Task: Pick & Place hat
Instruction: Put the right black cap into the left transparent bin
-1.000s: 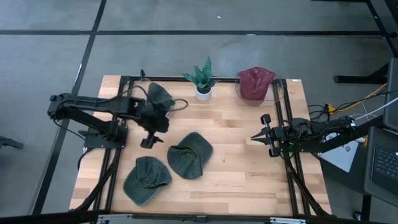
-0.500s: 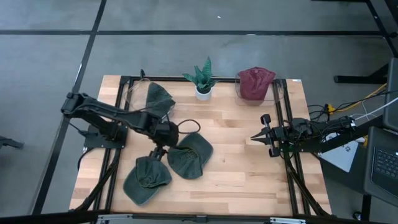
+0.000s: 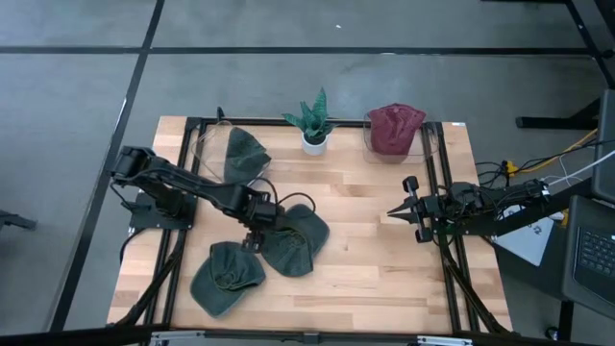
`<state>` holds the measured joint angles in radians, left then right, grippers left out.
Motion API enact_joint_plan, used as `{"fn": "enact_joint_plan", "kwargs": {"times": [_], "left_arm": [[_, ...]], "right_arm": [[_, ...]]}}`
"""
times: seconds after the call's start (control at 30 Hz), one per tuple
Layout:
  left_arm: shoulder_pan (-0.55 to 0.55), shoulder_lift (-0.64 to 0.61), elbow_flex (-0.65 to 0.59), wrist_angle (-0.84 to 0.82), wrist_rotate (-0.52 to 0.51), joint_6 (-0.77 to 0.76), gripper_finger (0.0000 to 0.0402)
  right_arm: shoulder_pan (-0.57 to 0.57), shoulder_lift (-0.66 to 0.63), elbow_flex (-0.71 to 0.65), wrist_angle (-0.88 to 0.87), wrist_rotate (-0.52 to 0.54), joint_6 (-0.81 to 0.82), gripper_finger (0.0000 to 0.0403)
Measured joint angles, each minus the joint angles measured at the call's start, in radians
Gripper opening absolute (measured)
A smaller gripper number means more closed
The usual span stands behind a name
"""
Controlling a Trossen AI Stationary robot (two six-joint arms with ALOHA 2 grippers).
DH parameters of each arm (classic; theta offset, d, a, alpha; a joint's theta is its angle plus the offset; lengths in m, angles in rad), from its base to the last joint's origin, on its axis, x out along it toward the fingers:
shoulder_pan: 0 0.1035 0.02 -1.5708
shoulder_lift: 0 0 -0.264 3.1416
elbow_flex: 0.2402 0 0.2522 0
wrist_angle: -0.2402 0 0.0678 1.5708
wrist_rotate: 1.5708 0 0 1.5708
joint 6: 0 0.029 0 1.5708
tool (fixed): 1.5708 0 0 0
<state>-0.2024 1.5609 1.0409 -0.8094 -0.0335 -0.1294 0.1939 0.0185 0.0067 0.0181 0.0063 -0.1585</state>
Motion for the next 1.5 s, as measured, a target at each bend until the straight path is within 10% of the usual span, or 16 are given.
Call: {"fn": "enact_joint_plan", "kwargs": {"times": [0.23, 0.63, 0.8, 1.5], "left_arm": [[0.000, 0.023, 0.000, 0.054, 0.006, -0.064, 0.0234], [-0.007, 0.048, 0.000, 0.076, 0.225, -0.089, 0.0023], [-0.007, 0.048, 0.000, 0.079, 0.233, -0.118, 0.0012], [-0.042, 0.001, 0.296, -0.392, -0.412, -0.053, 0.0005]], "right_arm": [[0.000, 0.000, 0.000, 0.000, 0.000, 0.000, 0.0026], [0.000, 0.000, 0.000, 0.000, 0.000, 0.000, 0.0026], [0.000, 0.000, 0.000, 0.000, 0.000, 0.000, 0.0026], [0.000, 0.000, 0.000, 0.000, 0.000, 0.000, 0.0026]]}}
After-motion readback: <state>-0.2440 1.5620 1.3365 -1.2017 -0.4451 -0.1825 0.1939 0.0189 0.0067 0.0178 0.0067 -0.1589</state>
